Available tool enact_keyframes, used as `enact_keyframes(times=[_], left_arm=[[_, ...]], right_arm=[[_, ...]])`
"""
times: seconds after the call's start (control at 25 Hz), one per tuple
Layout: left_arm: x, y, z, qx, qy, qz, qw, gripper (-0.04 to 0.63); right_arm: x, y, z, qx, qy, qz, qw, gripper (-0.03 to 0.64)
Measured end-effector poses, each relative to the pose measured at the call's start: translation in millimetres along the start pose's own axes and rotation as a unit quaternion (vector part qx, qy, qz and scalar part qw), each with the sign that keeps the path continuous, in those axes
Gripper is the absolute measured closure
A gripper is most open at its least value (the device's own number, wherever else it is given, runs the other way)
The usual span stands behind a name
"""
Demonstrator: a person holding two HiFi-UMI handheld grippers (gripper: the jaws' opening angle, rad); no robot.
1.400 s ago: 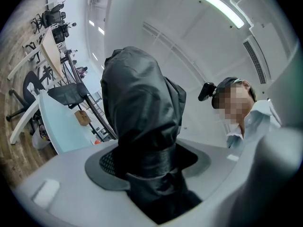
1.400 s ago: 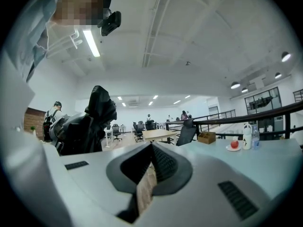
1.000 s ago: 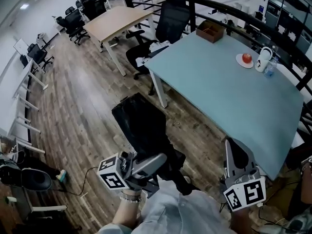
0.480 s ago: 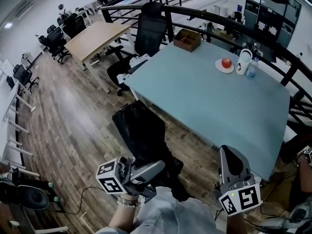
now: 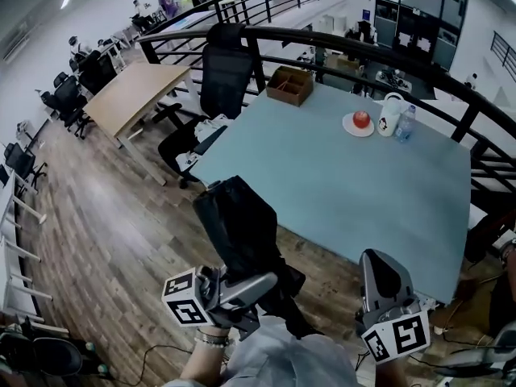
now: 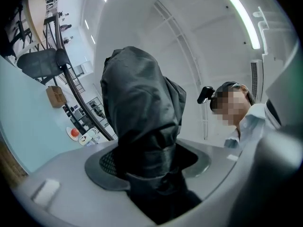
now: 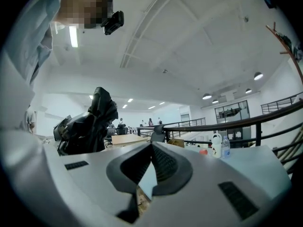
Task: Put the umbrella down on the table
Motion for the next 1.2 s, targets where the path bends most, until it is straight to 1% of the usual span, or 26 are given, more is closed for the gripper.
enact_keyframes(times=[0.2,0.36,0.56,0.72,0.92,1.2], left_arm=[[5.7,22.7,-28.6,-0.013,-0.026,-0.033,0.9990,0.318],[2.8,38.6,-50.2,-0.020,-0.042,-0.055,0.9974,0.318],[4.7,52.2,-76.2,-0.032,-0.064,-0.078,0.9944,0.318],[12.8,57.0,-91.8,-0.039,-0.086,-0.099,0.9906,0.318],[23.6,59.5,-97.1,-0.046,-0.118,-0.128,0.9837,0.318],[29.1,51.1,-111.6,-0.066,-0.126,-0.157,0.9774,0.318]], right_arm=[[25.9,2.0,-6.0,0.006,-0.043,0.001,0.999,0.624],[41.9,2.1,-19.9,0.001,-0.065,-0.003,0.998,0.624],[50.8,2.6,-27.8,0.000,-0.115,0.002,0.993,0.624],[49.0,-0.4,-29.7,0.001,-0.159,0.005,0.987,0.624],[35.9,-4.0,-34.1,0.006,-0.215,0.009,0.977,0.624],[32.4,-7.1,-37.0,0.004,-0.249,0.005,0.969,0.624]])
Point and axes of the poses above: the fingertips, and each gripper's own axes: x forward along the fingers, z to its right, y out of its top, the point moved 4 cm from there along -x, backward along the fingers, and after that the axes turned 3 degrees about -y, right-handed, at the moved point
